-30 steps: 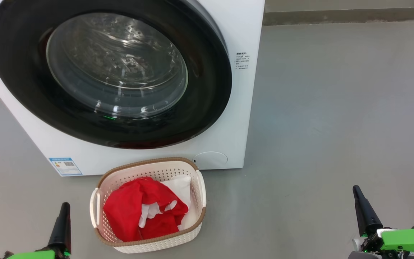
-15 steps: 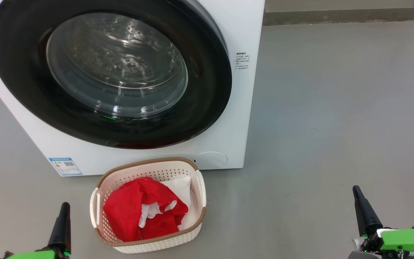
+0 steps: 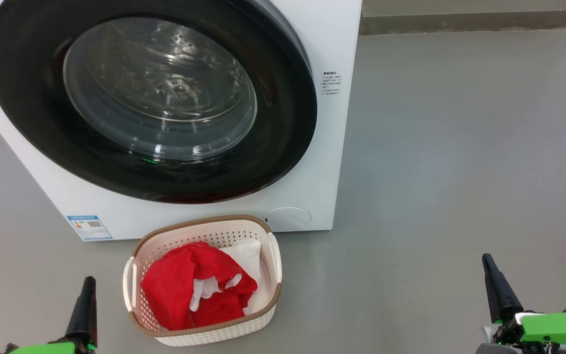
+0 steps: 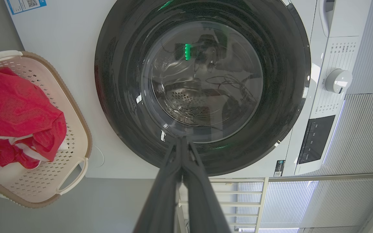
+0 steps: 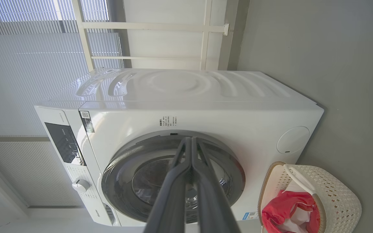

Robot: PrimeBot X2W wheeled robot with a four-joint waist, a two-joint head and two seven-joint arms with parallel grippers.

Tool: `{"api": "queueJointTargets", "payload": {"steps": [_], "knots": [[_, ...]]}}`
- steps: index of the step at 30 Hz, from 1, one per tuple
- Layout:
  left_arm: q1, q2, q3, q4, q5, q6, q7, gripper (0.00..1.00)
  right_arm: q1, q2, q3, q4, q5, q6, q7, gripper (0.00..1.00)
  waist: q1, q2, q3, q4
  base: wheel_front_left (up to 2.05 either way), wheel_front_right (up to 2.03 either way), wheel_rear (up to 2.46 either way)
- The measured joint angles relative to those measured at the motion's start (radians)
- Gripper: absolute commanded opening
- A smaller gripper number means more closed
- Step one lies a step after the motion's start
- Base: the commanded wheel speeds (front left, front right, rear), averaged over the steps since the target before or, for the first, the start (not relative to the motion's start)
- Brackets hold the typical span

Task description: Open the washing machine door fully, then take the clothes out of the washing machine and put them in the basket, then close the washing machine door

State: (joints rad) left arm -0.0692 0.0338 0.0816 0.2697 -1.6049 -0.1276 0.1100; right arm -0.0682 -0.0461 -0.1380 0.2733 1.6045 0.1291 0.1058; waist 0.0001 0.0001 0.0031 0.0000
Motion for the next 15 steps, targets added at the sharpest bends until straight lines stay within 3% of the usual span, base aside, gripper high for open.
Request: {"api": "queueJointTargets", "payload": {"steps": [15], "knots": [[0.000,0.000,0.000,0.000,0.000,0.000,0.000,0.00,0.000,0.000,0.000,0.000,0.000,0.000,0.000,0.00,0.0000,0.0000,0.000,0.000,0.00,0.00,0.00]]}}
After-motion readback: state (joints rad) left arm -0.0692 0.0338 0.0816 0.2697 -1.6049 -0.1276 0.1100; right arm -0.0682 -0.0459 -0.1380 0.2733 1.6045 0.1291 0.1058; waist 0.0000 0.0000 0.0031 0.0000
